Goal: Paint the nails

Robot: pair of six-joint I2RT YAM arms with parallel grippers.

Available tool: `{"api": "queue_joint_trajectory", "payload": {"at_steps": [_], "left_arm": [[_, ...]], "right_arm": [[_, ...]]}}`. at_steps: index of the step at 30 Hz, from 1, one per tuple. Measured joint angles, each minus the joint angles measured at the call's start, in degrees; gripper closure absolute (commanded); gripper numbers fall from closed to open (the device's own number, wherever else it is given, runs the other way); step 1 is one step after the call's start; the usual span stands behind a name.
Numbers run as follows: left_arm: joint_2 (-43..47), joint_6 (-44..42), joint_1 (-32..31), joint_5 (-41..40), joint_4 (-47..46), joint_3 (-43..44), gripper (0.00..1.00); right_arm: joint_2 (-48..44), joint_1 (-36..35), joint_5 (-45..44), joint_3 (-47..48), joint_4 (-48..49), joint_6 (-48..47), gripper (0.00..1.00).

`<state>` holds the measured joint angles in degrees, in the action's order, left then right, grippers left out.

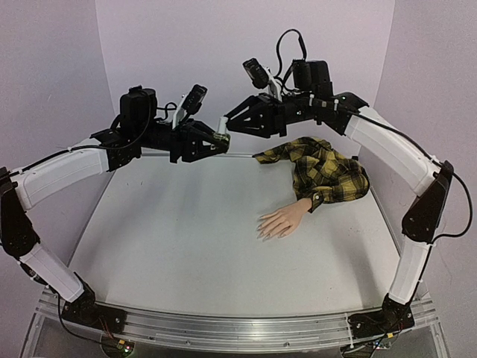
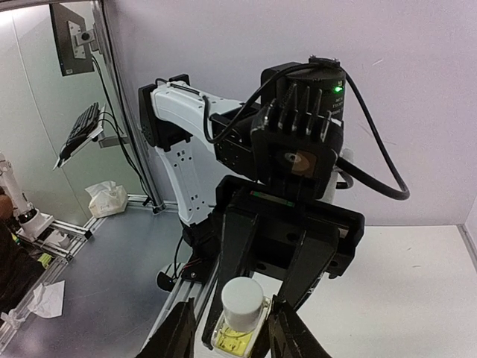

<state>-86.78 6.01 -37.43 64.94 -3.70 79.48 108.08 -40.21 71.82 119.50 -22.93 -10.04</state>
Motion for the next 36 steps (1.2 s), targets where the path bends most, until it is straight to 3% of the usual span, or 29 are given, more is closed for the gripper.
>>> {"api": "queue_joint_trajectory", "payload": {"at_steps": [5,18,27,31,36], "left_arm": [[-0.1,0.0,0.0,0.0,0.0,0.0,1.00],[-0.6,0.5,0.2,0.1,-0.4,0.0,1.00],[-0.6,1.3,0.4,-1.5,-0.4,0.0,1.00],[0.0,1.4,0.5,-7.6,0.0,0.0,1.00],[1.6,-1.2,-0.4,-24.7,2.6,-0.4,1.00]], "right_arm": [[0.7,-0.1,-0.3,0.0,1.7,1.4,0.78],[1.0,-0.7,-0.6,0.1,3.6,2.7,0.81],[1.2,-0.7,-2.2,0.1,4.2,2.6,1.00],[1.1,-0.5,-6.2,-0.6,6.1,2.5,1.00],[-1.1,-0.9,-18.4,-6.1,12.9,5.2,1.00]]}}
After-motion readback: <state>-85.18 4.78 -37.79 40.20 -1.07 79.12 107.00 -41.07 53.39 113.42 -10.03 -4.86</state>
